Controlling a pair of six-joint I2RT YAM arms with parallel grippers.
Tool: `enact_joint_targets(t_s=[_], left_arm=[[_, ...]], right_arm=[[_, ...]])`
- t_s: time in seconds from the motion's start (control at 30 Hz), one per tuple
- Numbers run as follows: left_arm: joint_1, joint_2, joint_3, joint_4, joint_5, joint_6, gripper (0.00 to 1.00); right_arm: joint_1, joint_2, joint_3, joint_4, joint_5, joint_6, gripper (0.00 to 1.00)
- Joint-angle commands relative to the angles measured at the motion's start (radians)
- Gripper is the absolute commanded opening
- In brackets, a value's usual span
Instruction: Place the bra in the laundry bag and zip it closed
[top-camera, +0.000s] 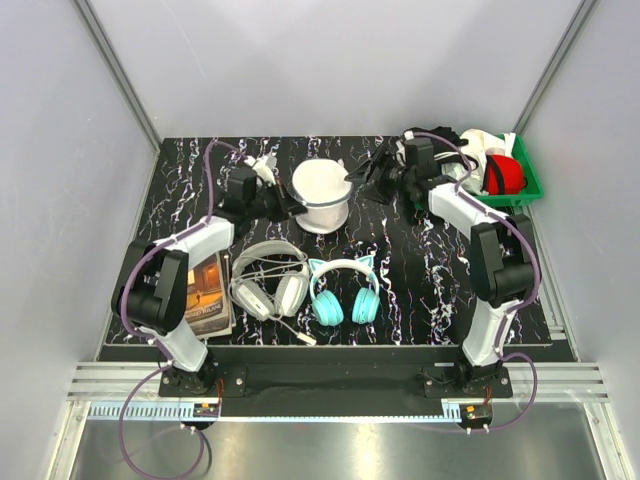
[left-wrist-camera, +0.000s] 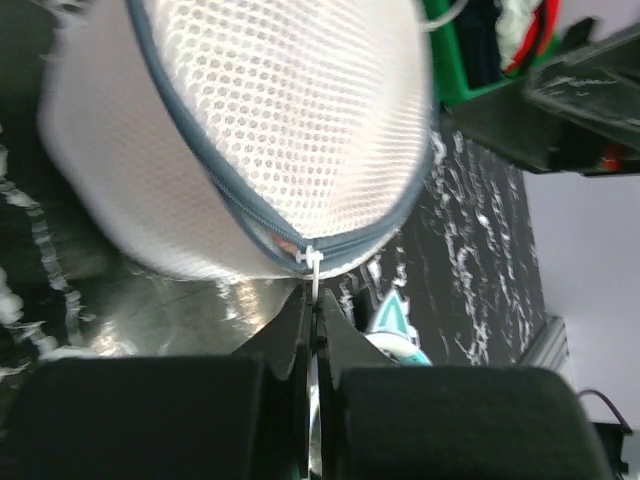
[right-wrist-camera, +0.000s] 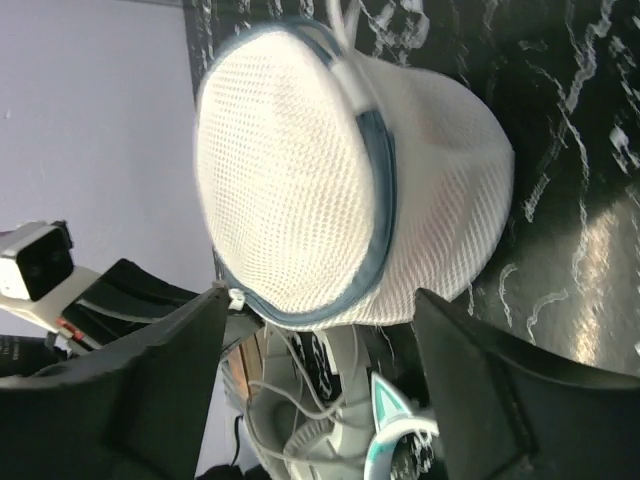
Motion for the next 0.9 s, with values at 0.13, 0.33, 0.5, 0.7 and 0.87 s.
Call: enact_joint_targets(t_s=[0.13, 0.33, 0.5, 0.7, 0.87], left_arm=[[-0.141, 0.058, 0.047, 0.174, 0.086, -0.091, 0.0], [-0.187, 0.072, 0.04, 0.186, 0.088, -0.106, 0.0], [-0.205, 0.079, 0.032, 0.192, 0.103, -0.108, 0.0], [-0.152, 0.061, 0.012, 0.166, 0.088, -0.112, 0.0], [0.008, -0.014, -0.019, -0.004, -0.06, -0.06, 0.0]], right_arm=[[0.013, -0.191, -0.318, 0.157, -0.049, 0.342, 0.82], [0.024, -0.171, -0.391, 0.345, -0.017, 0.492, 0.71], [0.033, -0.096, -0.337, 0.347, -0.016, 0.512, 0.54], [0.012, -0.062, -0.312, 0.341, 0.014, 0.471, 0.0], [-0.03, -0.044, -0.219, 0.214, 0.003, 0.247, 0.0]])
